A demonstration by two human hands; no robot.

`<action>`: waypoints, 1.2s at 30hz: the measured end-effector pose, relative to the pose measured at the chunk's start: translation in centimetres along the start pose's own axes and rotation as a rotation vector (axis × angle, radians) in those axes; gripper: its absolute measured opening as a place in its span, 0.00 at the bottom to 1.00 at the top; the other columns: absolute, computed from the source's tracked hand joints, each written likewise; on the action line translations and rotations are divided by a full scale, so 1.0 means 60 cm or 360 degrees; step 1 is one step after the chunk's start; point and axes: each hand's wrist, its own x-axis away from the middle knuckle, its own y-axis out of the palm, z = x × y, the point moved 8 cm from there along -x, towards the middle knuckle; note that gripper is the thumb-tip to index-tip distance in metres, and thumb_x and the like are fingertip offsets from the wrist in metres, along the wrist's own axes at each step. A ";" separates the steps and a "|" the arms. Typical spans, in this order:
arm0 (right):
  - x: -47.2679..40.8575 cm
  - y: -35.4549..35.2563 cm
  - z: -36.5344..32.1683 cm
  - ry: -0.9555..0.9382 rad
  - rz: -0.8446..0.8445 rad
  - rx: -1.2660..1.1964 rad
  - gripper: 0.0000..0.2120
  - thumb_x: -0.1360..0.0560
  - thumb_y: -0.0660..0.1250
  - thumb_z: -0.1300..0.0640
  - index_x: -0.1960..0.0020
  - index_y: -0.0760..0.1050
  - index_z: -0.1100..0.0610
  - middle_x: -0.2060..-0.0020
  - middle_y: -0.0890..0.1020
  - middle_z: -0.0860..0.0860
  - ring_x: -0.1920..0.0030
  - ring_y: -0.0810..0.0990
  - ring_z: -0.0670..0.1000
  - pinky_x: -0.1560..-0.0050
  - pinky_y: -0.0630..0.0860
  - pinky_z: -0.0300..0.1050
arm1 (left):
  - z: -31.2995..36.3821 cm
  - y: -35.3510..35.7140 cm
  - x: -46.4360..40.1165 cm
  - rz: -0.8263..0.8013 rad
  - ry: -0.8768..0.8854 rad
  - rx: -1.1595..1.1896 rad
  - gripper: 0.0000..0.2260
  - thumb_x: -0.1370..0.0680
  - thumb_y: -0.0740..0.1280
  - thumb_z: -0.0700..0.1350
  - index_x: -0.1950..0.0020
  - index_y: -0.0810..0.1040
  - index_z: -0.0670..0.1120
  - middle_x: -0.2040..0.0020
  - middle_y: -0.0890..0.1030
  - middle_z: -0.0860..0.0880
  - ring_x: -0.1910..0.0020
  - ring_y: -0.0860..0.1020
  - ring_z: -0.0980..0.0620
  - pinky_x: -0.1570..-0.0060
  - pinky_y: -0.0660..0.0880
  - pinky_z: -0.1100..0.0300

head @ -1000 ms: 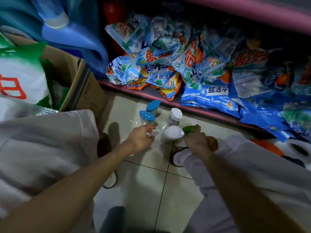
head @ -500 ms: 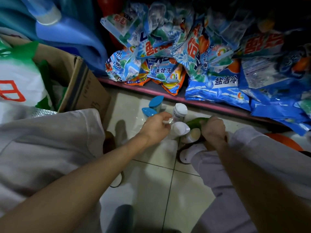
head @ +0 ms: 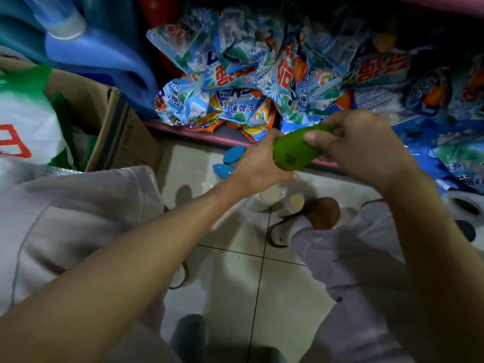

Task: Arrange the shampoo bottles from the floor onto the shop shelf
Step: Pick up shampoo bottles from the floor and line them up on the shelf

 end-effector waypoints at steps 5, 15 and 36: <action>-0.027 0.090 0.031 0.0156 0.0186 -0.0773 0.15 0.19 0.58 0.52 0.46 0.78 0.62 0.54 0.82 0.59 0.53 0.81 0.60 0.48 0.77 0.57 | -0.061 -0.046 0.013 0.0205 -0.0177 -0.0193 0.22 0.40 0.75 0.58 0.54 0.68 0.60 0.67 0.73 0.62 0.65 0.74 0.56 0.71 0.65 0.65; 0.019 0.371 0.181 0.0348 -0.0577 0.0288 0.17 0.21 0.59 0.52 0.36 0.67 0.59 0.42 0.74 0.63 0.44 0.75 0.63 0.48 0.73 0.52 | -0.174 -0.051 0.045 0.0339 -0.0647 0.0524 0.21 0.37 0.79 0.51 0.47 0.78 0.51 0.56 0.83 0.52 0.57 0.81 0.52 0.58 0.79 0.61; 0.108 -0.087 0.059 0.0381 0.0408 -0.0704 0.05 0.29 0.70 0.55 0.53 0.78 0.50 0.59 0.81 0.52 0.58 0.81 0.56 0.58 0.80 0.50 | 0.084 -0.195 0.166 0.0198 -0.0020 0.0818 0.15 0.33 0.75 0.57 0.49 0.80 0.55 0.55 0.85 0.57 0.57 0.83 0.59 0.59 0.77 0.65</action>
